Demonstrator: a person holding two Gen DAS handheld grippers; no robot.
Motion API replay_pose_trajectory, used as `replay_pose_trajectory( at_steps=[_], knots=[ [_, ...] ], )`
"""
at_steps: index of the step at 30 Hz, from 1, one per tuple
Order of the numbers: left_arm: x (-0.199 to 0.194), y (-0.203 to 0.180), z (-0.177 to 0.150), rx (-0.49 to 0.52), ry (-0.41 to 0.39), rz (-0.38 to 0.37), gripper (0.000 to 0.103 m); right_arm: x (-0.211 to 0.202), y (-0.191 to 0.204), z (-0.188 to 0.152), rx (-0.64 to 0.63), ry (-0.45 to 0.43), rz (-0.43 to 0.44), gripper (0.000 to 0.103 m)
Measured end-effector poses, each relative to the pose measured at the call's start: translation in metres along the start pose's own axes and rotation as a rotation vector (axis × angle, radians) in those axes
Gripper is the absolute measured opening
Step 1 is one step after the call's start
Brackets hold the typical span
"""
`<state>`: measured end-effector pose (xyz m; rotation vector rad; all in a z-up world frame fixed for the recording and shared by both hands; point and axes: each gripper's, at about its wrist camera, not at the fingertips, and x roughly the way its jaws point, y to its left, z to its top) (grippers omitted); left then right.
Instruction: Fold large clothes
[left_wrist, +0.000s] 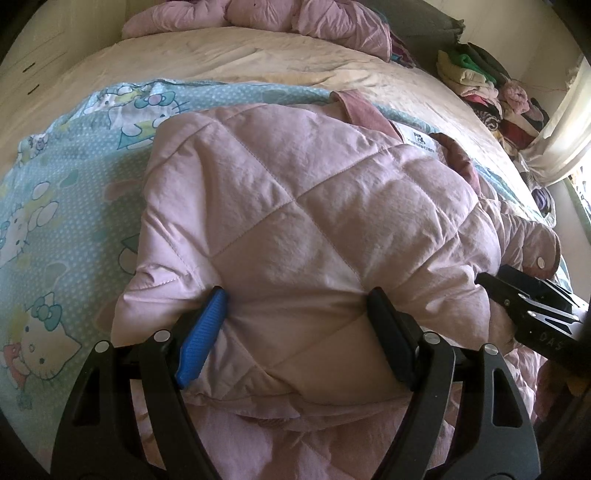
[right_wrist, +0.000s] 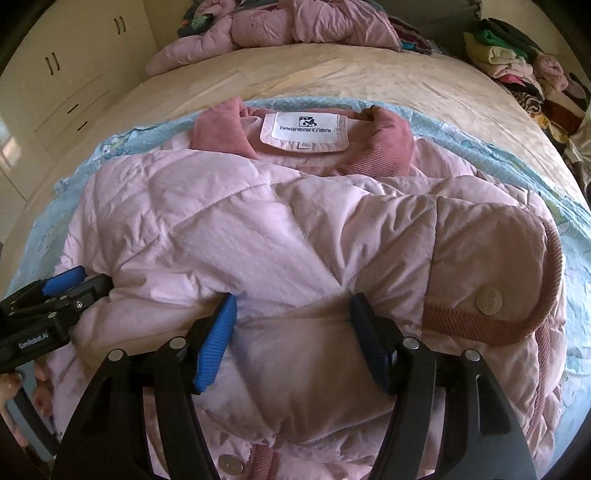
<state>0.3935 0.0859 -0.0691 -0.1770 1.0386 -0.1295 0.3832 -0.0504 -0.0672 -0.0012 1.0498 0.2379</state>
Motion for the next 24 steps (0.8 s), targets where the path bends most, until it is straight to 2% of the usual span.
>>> replay_pose_trajectory(
  at_steps=[3, 5, 6, 9, 10, 11, 15, 24],
  knots=[
    [-0.001, 0.000, 0.000, -0.008, 0.002, -0.007, 0.071, -0.007, -0.004, 0.002, 0.023, -0.014, 0.052, 0.069],
    [-0.004, 0.001, 0.000, -0.017, 0.006, -0.018, 0.071, -0.017, -0.009, 0.001, 0.055, -0.026, 0.104, 0.076],
    [-0.007, 0.002, -0.001, -0.021, 0.004, -0.021, 0.071, -0.024, -0.011, 0.000, 0.073, -0.039, 0.137, 0.083],
    [-0.013, 0.003, -0.002, -0.027, -0.004, -0.032, 0.073, -0.044, -0.012, -0.004, 0.095, -0.082, 0.178, 0.085],
    [-0.015, 0.002, -0.003, -0.027, -0.007, -0.035, 0.076, -0.052, -0.013, -0.006, 0.100, -0.104, 0.186, 0.093],
    [-0.018, 0.003, -0.004, -0.030, -0.010, -0.043, 0.079, -0.058, -0.014, -0.008, 0.106, -0.122, 0.192, 0.096],
    [-0.029, 0.000, -0.007, -0.037, -0.019, -0.043, 0.093, -0.079, -0.019, -0.015, 0.131, -0.161, 0.238, 0.097],
    [-0.061, -0.010, -0.017, -0.050, -0.018, -0.059, 0.094, -0.119, -0.028, -0.029, 0.166, -0.209, 0.242, 0.099]
  ],
)
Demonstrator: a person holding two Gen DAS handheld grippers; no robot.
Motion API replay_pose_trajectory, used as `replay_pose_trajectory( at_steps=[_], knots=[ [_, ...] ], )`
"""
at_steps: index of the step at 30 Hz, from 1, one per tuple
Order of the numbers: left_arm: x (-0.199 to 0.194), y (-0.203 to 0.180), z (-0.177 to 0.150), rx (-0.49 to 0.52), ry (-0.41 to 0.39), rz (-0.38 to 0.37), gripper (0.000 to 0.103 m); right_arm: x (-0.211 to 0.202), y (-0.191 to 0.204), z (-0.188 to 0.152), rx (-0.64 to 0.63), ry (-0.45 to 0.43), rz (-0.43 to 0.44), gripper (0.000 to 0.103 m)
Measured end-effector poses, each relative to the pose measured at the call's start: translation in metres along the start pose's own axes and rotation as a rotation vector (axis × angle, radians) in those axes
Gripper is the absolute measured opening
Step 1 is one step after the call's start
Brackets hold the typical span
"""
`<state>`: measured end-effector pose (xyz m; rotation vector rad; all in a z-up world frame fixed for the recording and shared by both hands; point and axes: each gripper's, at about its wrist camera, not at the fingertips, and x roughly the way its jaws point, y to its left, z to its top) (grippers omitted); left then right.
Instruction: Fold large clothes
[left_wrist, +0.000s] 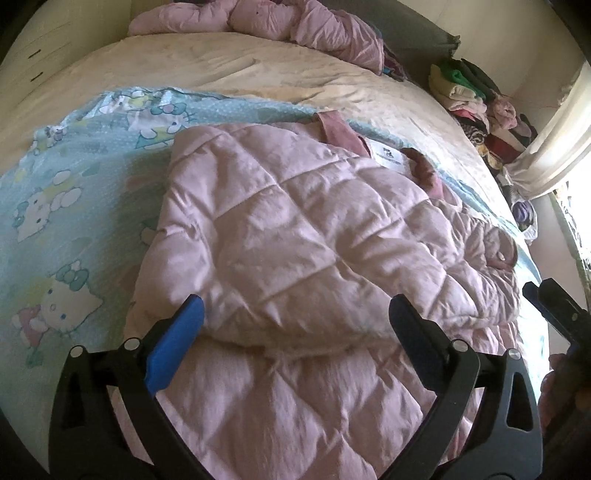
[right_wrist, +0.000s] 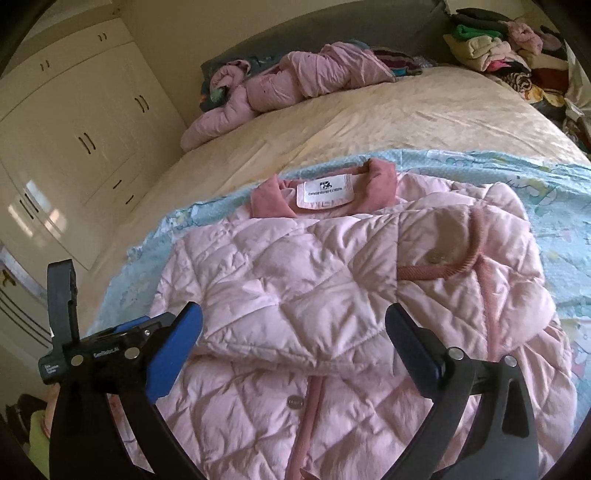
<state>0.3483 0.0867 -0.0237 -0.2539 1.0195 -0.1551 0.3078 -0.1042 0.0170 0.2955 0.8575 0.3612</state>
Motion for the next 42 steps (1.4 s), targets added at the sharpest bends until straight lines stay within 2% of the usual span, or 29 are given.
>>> replay_pose_trajectory(
  at_steps=[17, 34, 42],
  knots=[
    [-0.070, -0.036, -0.027, 0.081, -0.088, -0.037, 0.094, -0.084, 0.013, -0.024, -0.025, -0.102, -0.025, 0.099],
    [-0.133, -0.044, -0.053, 0.099, -0.186, -0.078, 0.094, -0.136, 0.030, -0.043, -0.050, -0.166, -0.021, 0.099],
    [-0.154, -0.043, -0.067, 0.097, -0.217, -0.094, 0.094, -0.151, 0.037, -0.060, -0.063, -0.169, -0.010, 0.099]
  ],
)
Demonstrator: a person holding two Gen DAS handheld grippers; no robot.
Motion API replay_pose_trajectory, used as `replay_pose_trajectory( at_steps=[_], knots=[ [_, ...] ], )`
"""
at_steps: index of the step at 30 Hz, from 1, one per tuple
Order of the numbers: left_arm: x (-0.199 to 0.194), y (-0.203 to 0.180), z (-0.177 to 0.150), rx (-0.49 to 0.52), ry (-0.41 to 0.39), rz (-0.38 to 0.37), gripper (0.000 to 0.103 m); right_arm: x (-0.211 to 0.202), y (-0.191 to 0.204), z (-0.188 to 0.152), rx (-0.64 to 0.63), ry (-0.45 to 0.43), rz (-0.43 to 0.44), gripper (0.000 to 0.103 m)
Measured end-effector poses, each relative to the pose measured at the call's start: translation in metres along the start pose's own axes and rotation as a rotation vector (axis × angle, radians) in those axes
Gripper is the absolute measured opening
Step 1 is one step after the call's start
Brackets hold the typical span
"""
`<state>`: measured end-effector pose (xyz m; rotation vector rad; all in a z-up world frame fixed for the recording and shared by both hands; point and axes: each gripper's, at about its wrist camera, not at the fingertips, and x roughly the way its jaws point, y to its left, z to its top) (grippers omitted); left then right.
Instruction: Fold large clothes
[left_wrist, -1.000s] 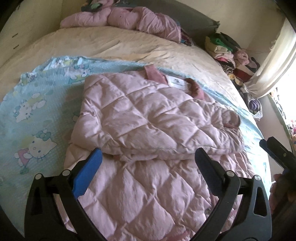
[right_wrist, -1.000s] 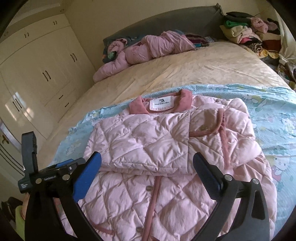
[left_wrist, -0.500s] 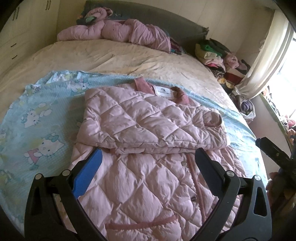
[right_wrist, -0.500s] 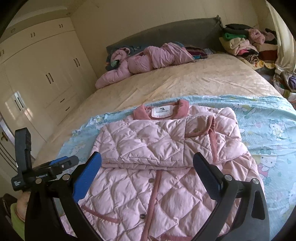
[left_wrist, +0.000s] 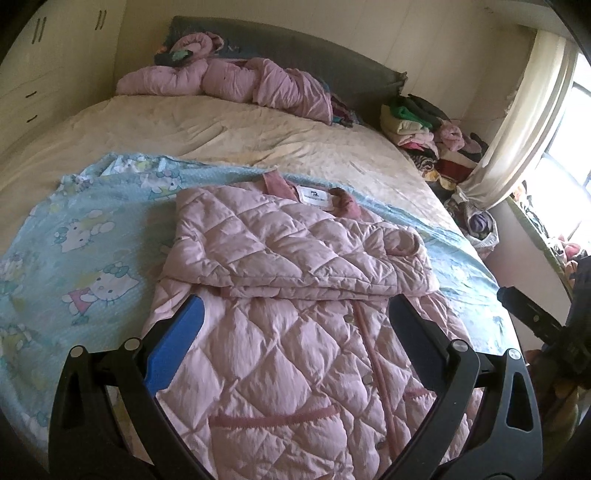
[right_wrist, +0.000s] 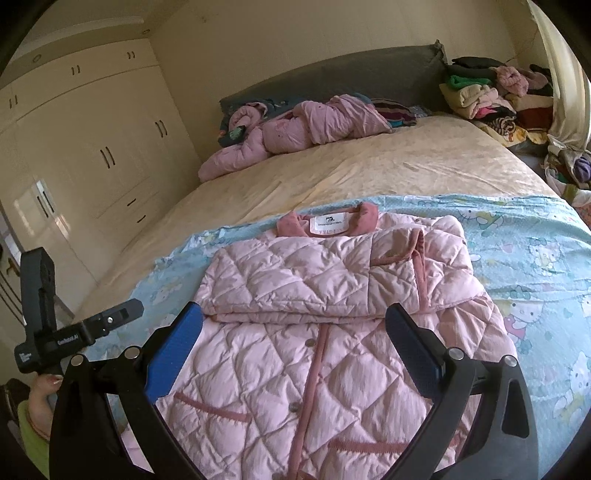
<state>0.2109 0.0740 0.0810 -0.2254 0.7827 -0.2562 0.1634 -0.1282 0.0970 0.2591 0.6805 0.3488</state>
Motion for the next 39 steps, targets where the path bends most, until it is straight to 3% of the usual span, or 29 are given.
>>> replay_pose_trajectory(
  at_steps=[15, 39],
  knots=[
    [-0.027, -0.006, -0.034, 0.023, -0.016, 0.041, 0.094, -0.031, -0.001, -0.026, -0.026, -0.004, -0.007, 0.099],
    [-0.039, -0.008, -0.101, 0.063, 0.026, 0.157, 0.094, -0.051, -0.049, -0.079, -0.006, 0.057, -0.088, 0.099]
  ],
)
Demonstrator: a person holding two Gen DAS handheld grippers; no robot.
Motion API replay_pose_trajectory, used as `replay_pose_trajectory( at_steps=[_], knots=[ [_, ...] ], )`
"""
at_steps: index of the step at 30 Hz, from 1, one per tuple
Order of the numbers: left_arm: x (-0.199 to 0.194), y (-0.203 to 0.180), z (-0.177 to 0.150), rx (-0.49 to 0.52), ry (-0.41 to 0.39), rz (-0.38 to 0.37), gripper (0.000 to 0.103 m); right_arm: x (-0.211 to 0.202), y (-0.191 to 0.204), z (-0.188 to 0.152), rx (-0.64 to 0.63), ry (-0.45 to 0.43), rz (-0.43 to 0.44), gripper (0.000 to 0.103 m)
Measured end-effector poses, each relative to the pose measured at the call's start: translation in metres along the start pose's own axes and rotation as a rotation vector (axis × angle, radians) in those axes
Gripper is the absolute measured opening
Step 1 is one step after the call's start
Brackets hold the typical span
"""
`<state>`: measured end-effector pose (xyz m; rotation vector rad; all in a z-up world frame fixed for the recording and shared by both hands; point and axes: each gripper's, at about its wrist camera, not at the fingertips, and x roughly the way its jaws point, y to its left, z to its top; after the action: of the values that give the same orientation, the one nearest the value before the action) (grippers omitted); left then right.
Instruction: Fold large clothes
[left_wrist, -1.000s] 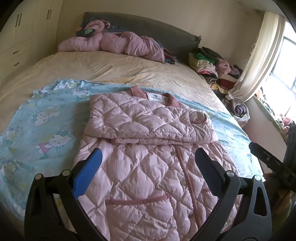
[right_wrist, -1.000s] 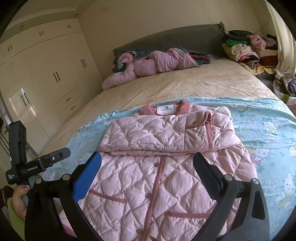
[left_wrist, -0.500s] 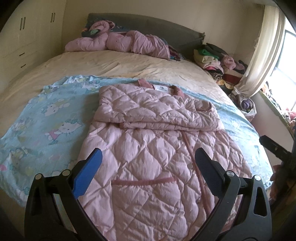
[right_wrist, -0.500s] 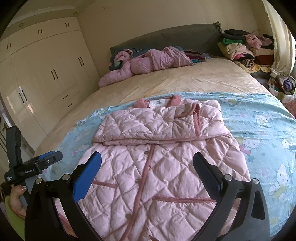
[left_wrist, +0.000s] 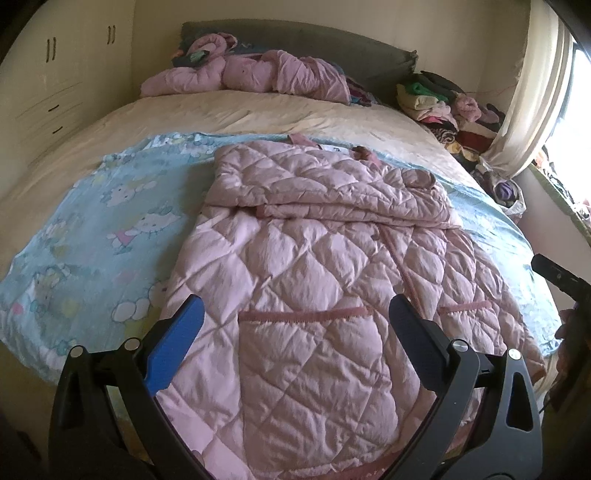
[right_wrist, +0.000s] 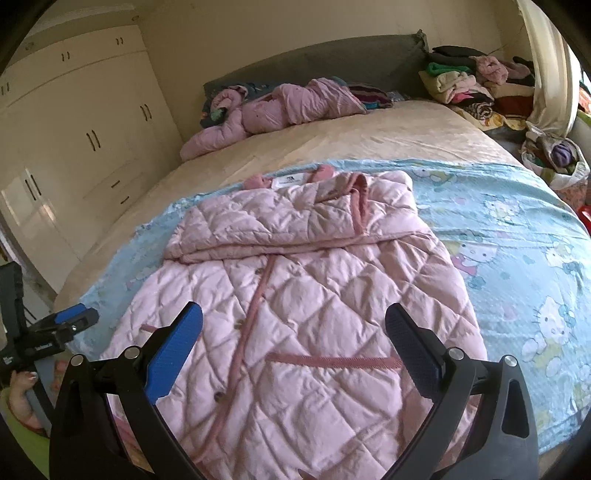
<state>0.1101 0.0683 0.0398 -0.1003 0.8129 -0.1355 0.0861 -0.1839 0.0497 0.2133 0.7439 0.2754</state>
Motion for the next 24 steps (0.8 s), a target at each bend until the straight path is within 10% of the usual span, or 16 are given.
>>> replay_pose_trajectory(
  at_steps=[24],
  knots=[
    [0.006, 0.048, -0.048, -0.085, 0.097, 0.052, 0.094, -0.002, -0.027, -0.024, 0.020, 0.047, -0.044, 0.099]
  ],
)
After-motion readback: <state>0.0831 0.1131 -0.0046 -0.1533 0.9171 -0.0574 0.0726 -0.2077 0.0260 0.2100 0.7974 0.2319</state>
